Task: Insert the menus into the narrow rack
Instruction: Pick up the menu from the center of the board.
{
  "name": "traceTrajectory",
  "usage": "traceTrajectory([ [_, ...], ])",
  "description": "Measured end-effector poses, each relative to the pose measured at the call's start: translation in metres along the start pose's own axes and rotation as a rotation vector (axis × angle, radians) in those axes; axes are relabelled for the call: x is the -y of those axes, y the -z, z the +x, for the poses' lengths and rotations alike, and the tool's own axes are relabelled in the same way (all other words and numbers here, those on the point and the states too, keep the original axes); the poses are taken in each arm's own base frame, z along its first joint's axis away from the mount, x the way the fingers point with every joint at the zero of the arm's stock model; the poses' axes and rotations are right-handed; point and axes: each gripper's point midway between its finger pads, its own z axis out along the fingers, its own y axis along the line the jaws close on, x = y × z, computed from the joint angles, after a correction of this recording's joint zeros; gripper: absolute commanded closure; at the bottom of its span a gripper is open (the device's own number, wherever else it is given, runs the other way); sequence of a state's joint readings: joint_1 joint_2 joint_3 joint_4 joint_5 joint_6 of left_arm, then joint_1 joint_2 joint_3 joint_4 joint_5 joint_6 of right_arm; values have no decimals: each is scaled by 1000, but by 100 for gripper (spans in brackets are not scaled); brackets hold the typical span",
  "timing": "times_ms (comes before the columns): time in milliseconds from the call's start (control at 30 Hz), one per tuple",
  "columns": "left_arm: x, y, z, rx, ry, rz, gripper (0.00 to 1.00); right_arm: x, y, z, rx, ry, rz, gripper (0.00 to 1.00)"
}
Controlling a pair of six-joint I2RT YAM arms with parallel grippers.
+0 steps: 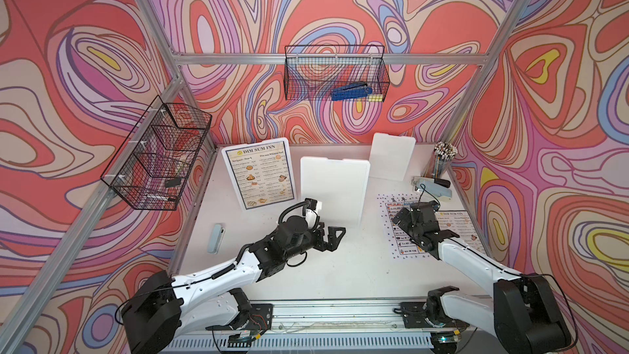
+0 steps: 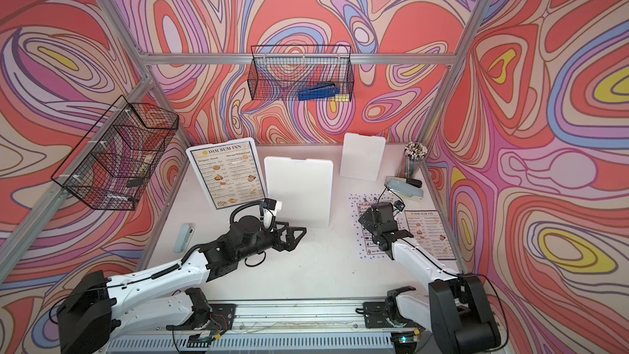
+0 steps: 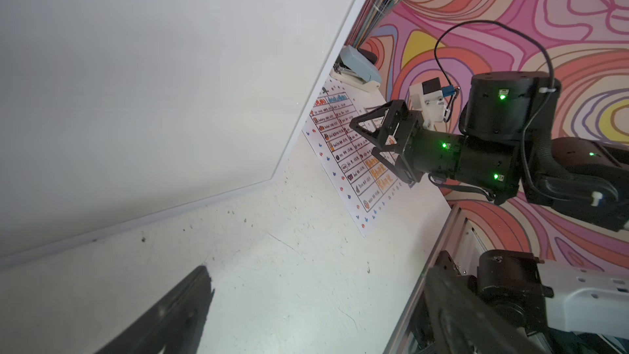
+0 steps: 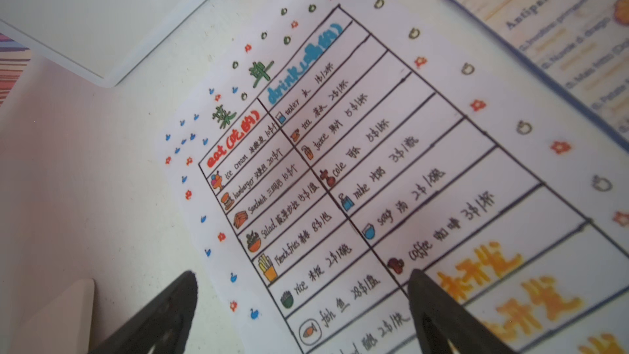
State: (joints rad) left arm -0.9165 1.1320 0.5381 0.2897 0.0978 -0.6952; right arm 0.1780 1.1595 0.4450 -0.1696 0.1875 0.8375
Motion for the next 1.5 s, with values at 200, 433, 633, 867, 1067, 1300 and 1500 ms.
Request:
traceTrajectory([
  [200, 9, -21, 31, -66, 19, 14, 1, 6, -3, 23, -80, -22, -24, 4],
  [433, 7, -57, 63, -146, 73, -5, 2, -5, -2, 27, -104, -73, -82, 5],
  [633, 23, -97, 72, -176, 103, 18, 5, -11, 1, 33, -127, -108, -143, 6],
  [867, 38, -143, 70, -191, 130, -1, 8, -2, 23, 42, -164, -121, -138, 6],
  [1067, 50, -170, 55, -187, 144, -86, 10, -27, 53, -13, -13, -83, -149, 13],
  [1300, 39, -189, 61, -218, 146, -176, 12, -29, 48, -66, 132, -61, -8, 14],
  [1500, 32, -204, 64, -231, 135, -236, 13, 9, 16, -85, 113, -105, 139, 15],
])
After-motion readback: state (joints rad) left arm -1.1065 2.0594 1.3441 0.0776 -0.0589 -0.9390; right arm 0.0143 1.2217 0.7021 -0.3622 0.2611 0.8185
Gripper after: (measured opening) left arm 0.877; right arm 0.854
